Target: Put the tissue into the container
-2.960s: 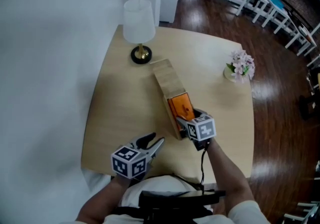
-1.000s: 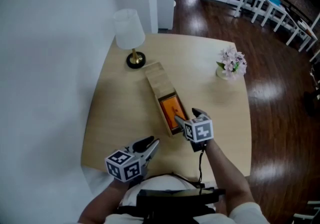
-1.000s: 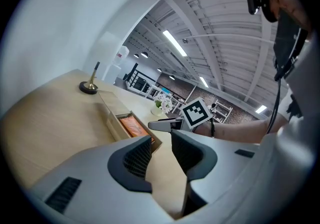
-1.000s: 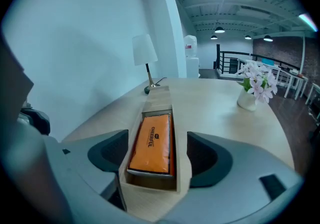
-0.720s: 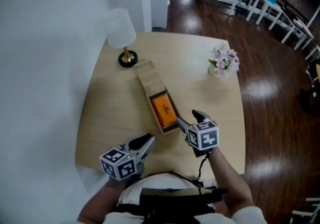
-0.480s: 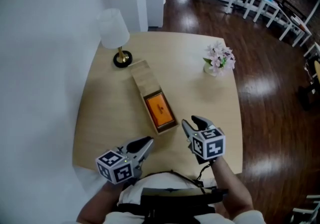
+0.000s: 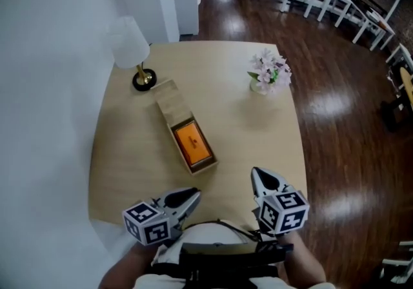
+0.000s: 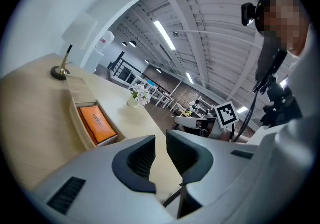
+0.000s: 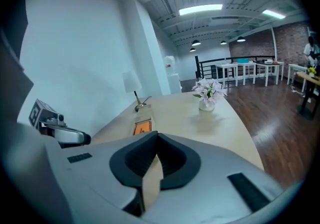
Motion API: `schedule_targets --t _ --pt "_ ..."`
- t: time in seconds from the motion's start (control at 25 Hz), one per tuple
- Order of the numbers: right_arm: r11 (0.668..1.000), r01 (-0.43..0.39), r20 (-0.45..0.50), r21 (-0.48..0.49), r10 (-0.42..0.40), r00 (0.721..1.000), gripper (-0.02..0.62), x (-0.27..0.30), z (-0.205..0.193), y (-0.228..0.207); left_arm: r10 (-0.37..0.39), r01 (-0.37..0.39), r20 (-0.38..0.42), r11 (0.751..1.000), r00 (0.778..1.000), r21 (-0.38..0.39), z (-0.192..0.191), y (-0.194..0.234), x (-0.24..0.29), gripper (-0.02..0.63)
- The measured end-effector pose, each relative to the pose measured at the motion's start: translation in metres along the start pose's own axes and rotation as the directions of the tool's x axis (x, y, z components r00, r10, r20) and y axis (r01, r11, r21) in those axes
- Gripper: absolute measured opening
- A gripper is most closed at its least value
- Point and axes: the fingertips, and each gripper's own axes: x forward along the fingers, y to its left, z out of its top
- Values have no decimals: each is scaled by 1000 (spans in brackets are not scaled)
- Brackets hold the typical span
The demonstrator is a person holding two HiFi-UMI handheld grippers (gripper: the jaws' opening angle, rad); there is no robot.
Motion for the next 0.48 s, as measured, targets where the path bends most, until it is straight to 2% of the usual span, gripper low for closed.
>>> schedule_targets --t 0.24,0.48 --pt "999 -37 34 22 36 999 0 -21 0 4 0 1 -47 1000 999 22 -6 -8 8 60" --pt "997 -72 11 3 72 997 0 -17 -6 15 5 -2 -74 999 997 41 -9 -13 10 60"
